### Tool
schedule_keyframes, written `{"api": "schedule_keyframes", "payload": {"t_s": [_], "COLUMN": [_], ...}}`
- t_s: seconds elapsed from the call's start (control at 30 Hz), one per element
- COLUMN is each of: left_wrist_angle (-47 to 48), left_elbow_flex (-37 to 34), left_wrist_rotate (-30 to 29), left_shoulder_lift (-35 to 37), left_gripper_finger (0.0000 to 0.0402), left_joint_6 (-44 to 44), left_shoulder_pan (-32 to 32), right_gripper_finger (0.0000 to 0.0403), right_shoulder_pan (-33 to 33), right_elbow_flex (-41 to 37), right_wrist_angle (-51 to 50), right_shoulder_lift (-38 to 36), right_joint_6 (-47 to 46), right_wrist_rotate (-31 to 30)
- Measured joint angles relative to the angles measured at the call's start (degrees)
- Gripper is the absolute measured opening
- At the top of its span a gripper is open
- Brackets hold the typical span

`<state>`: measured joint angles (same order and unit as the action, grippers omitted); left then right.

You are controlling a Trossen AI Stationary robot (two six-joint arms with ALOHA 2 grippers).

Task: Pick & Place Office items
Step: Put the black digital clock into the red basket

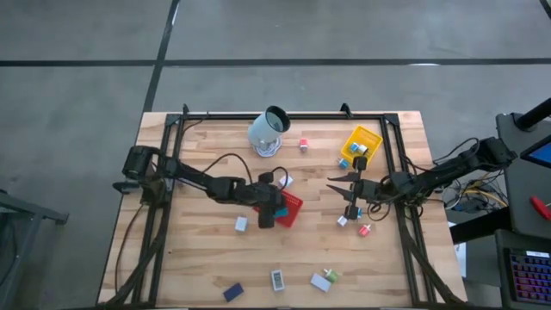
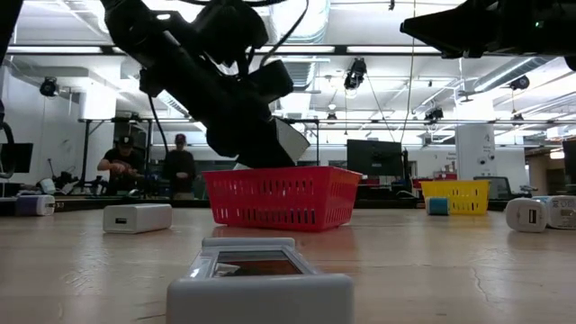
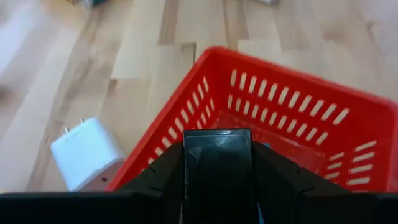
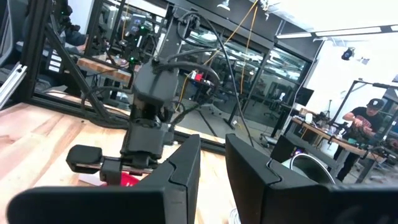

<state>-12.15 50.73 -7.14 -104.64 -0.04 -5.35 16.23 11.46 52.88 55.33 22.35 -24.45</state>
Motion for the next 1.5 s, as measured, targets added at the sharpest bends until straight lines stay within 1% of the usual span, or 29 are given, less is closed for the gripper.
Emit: {"api": "schedule_keyframes", "payload": {"t_s": [0.43,0.5,0.67,1.33,1.37,1.5], "left_wrist_angle": [9.52,10.09,10.93,12.01,11.99,11.95], "left_elbow_flex": [2.02,2.14,2.28,2.28,2.28,2.61], "left_wrist_rotate": [6.19,6.40,9.55,10.41,10.39,10.40], "left_shoulder_lift": [0.00,0.00,0.00,0.00,0.00,-0.04], "left_gripper_finger": [0.0149,0.0149,0.0149,0.0149,0.0150,0.0175], "left_joint_6": [-0.63,-0.63,-0.62,-1.50,-1.50,-1.31], "left_shoulder_pan": [2.89,3.10,3.70,4.30,4.26,4.07], "right_gripper_finger": [0.0072,0.0072,0.0072,0.0072,0.0072,0.0072], "right_shoulder_pan": [0.00,0.00,0.00,0.00,0.00,0.00], "right_elbow_flex": [0.00,0.00,0.00,0.00,0.00,-0.01], "right_wrist_angle": [0.02,0.02,0.03,0.07,0.07,0.07], "right_shoulder_lift": [0.00,0.00,0.00,0.00,0.00,0.00], "right_joint_6": [-0.01,0.03,0.09,0.13,0.13,0.13], "right_wrist_rotate": [0.00,0.00,-0.02,-0.04,-0.04,-0.04]}}
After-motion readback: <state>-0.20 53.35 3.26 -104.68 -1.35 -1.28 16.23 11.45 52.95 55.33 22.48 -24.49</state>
